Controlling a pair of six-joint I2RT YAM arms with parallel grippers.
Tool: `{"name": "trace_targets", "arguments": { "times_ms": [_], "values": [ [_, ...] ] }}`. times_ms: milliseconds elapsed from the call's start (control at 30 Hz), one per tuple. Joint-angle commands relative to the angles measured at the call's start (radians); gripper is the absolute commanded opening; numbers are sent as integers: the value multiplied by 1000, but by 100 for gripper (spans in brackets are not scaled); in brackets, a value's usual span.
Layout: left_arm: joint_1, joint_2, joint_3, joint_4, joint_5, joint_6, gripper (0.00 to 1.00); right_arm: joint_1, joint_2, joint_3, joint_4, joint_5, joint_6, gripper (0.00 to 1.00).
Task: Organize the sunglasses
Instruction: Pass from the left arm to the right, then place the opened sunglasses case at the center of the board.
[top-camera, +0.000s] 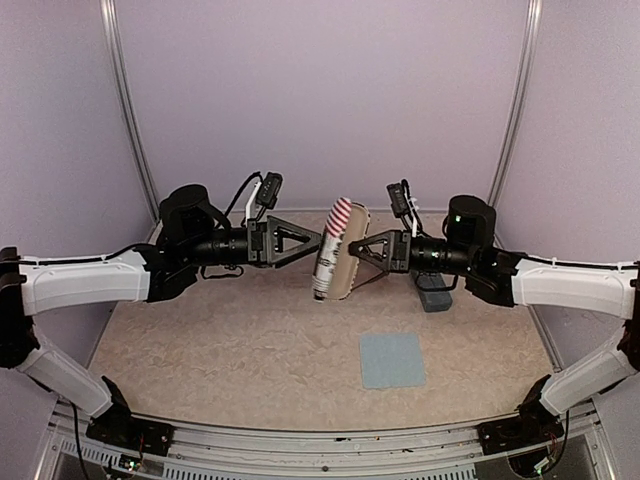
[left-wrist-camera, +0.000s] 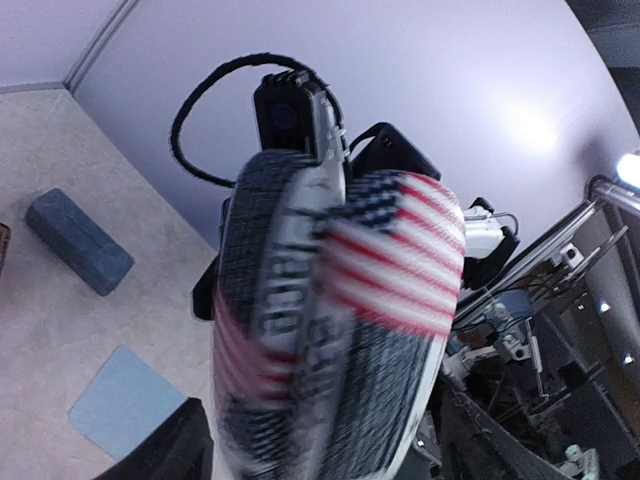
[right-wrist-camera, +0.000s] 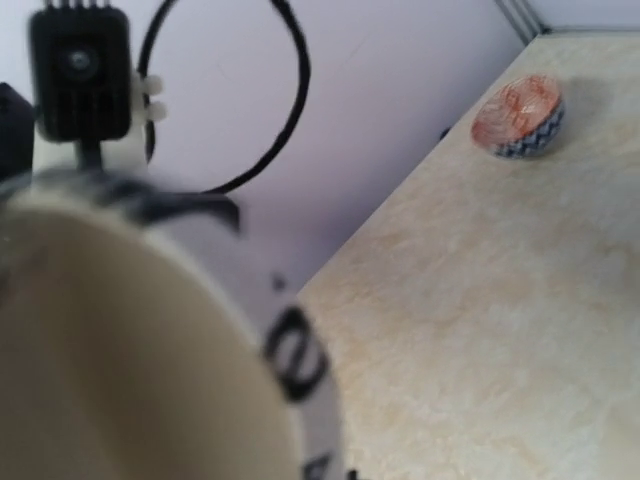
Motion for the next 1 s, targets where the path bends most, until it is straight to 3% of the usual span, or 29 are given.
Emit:
{"name": "trace_targets", "arguments": {
  "times_ms": [0,133,467,967],
  "values": [
    [36,-73,-29,-100,-143,33,87,2,-12,100,-111,39,-155,0],
    [62,-130,-48,-161,-191,67,98,2,9,169,-254,136,-255,0],
    [129,-271,-26,-421,-335,181,99,8,135,352,-587,425,-582,0],
    [301,-476,10,-742,-554,294,99,204,403,548,-763,1092,-1076,0]
  ]
}}
